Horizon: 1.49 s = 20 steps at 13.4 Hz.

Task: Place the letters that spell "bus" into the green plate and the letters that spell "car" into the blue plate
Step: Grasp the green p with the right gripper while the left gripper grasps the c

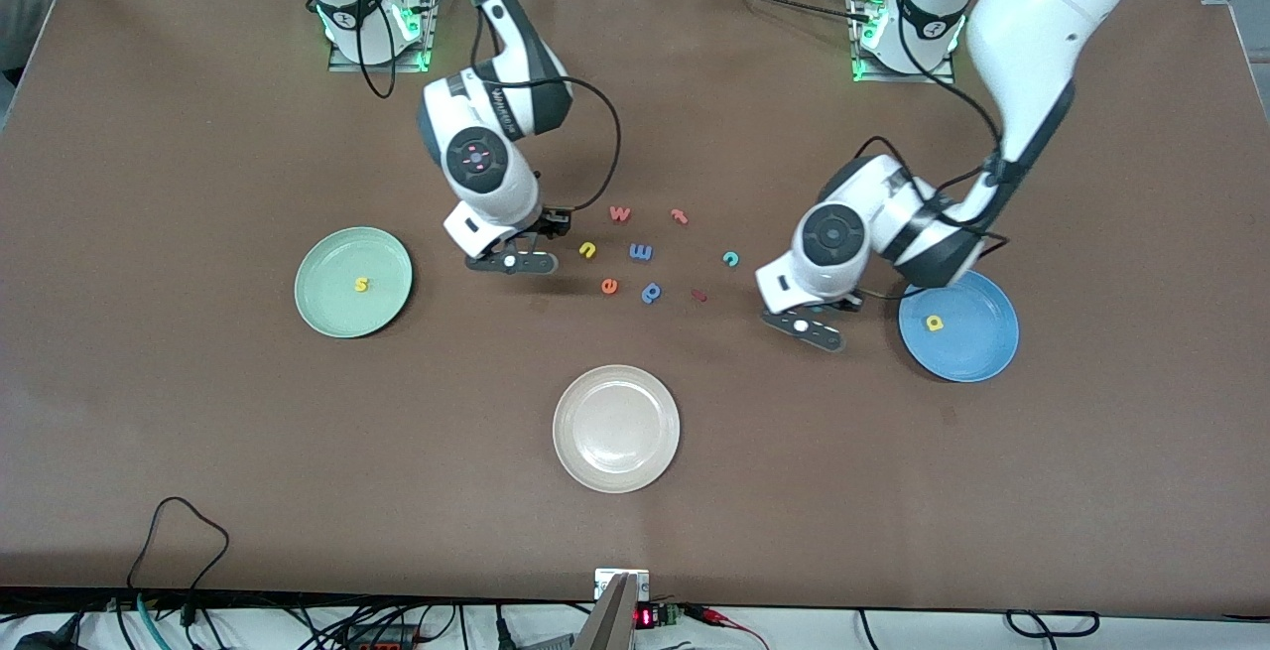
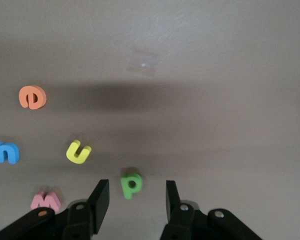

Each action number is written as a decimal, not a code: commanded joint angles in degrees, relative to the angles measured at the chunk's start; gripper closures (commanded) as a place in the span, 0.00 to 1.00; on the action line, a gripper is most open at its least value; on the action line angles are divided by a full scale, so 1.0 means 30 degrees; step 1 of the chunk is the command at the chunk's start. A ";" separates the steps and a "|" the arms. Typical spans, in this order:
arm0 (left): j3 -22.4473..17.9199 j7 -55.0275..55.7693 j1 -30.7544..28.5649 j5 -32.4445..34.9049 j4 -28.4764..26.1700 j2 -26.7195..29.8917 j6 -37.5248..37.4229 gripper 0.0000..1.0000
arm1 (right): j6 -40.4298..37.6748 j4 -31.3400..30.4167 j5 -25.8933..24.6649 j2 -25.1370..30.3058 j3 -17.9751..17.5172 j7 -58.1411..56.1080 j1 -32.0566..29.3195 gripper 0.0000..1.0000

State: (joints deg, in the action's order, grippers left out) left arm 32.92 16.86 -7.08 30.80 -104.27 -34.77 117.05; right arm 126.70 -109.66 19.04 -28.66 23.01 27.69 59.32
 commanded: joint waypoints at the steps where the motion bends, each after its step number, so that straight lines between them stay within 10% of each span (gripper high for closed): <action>1: 0.0248 -0.3030 -0.2787 0.0427 -0.0312 0.0778 -0.1222 0.94 | 0.1242 -0.0011 0.0303 -0.1226 0.0271 0.1486 0.1171 0.46; 3: 0.0219 -0.4270 -0.4342 0.0427 -0.0516 0.0779 -0.1313 0.92 | 0.1362 -0.0011 0.0303 -0.1579 0.0271 0.1609 0.1203 0.46; 4: 0.0190 -0.4243 -0.4581 0.0427 -0.0575 0.0634 -0.1283 0.71 | 0.1362 -0.0011 0.0332 -0.1668 0.0271 0.1609 0.1203 0.46; 5: 0.0219 -0.4243 -0.4903 0.0427 -0.0576 0.0604 -0.1283 0.18 | 0.1362 -0.0040 0.0303 -0.1727 0.0271 0.1638 0.1232 0.46; 6: 0.0335 -0.4243 -0.4848 0.0398 -0.0605 0.0719 -0.1457 0.00 | 0.1362 -0.0098 0.0303 -0.1756 0.0271 0.1667 0.1261 0.47; 13: 0.6218 0.4706 -0.4205 -0.0013 -0.0781 -0.0709 -0.1871 0.00 | 0.1362 -0.0538 0.0508 -0.1961 0.0213 0.1697 0.1789 0.51; 20: 0.5411 0.9116 -0.0547 0.0309 -0.1631 -0.2414 0.3198 0.31 | 0.1332 -0.0597 0.0566 -0.2254 0.0095 0.1668 0.1877 0.63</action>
State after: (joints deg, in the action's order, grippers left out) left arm 50.98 43.47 -11.50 30.67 -109.31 -40.99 125.05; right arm 130.49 -111.00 19.84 -34.74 23.14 32.29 64.28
